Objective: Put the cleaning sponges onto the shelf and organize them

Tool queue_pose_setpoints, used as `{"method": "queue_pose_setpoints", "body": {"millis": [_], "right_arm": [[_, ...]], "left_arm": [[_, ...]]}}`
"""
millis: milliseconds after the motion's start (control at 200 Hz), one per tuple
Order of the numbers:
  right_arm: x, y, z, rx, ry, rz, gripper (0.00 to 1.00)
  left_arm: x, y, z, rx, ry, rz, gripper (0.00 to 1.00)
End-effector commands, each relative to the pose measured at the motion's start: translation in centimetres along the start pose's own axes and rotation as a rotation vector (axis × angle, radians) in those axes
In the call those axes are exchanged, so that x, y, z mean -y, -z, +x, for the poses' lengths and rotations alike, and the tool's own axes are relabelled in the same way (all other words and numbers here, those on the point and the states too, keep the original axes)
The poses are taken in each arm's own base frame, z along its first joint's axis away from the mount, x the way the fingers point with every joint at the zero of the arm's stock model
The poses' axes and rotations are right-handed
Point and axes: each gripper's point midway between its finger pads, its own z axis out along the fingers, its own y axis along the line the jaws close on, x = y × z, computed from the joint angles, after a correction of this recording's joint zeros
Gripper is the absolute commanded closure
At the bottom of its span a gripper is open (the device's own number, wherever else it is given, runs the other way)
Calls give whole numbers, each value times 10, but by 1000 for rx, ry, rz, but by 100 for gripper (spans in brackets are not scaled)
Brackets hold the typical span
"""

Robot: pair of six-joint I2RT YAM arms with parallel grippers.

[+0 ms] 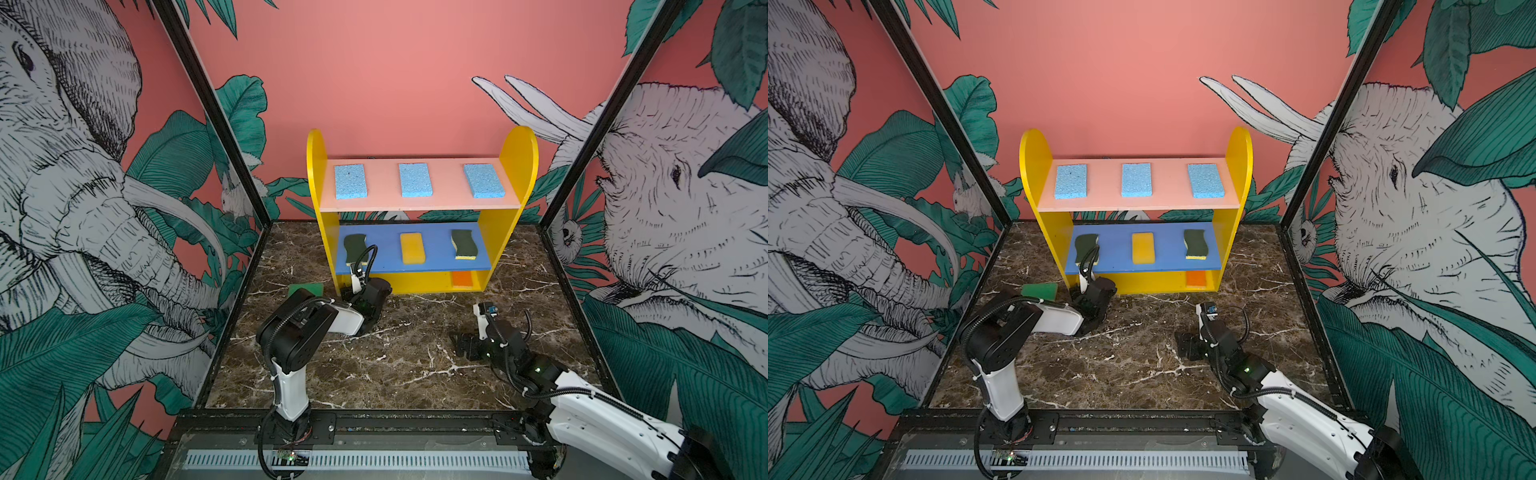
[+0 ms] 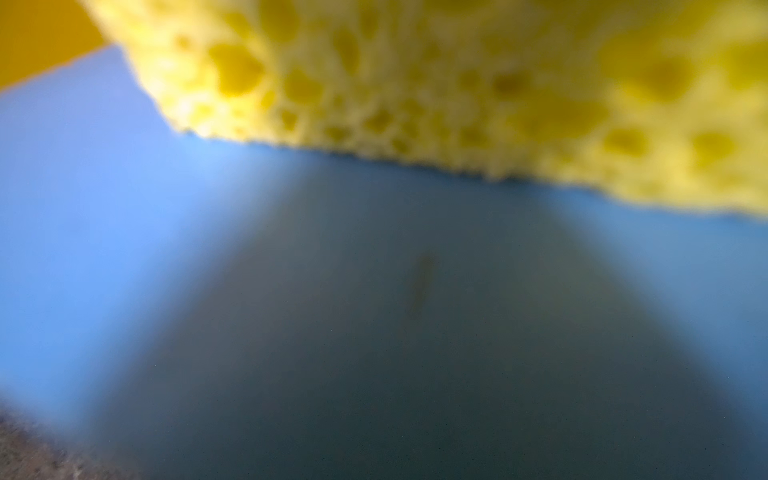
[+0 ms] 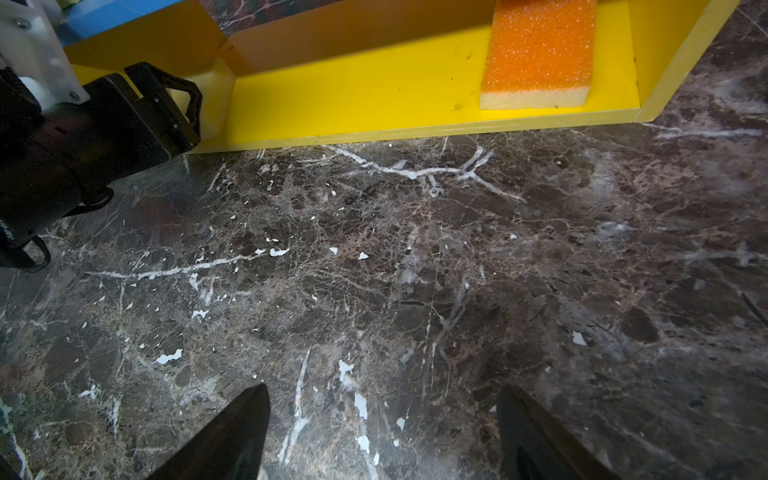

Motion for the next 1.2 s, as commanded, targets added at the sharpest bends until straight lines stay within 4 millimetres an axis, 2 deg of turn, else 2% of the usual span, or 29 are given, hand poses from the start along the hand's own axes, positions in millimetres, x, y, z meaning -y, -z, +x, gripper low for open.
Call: {"method": "queue_pose_setpoints", "body": {"millis": [0,325,470,545,555,585,755,850,990,1100,1195], "right_arm": [[-3,1,-2,22,-5,-19,12],[-3,3,0,25,-13,-25,12],[-3,4,1,26,-16,-29,12],[-3,4,1,27,-17,-32,13],[-3,5,1,28,-17,-33,13],[-3,6,1,29,-17,-33,13],[0,9,1,43,-18,-29,13],[0,10,2,44,-14,-29,13],[-1,10,1,50,-15,-33,13],[0,9,0,60,-14,-34,13],[-1,7,-1,65,-11,-36,13]], "left_arm": [[-9,-2,6,-30,-24,-51,19],[-11,9,3,-31,-4,-13,19],[-10,28,-7,-1,-26,15,19],[-16,35,-14,15,-34,-1,18],[-10,41,-12,13,-43,20,18],[-10,45,-12,8,-39,33,18],[-22,58,-6,-22,-5,63,21],[-32,63,1,-39,11,63,28],[-41,67,16,-65,38,86,52],[-40,71,26,-94,37,134,59],[-46,74,31,-92,55,145,70]]}}
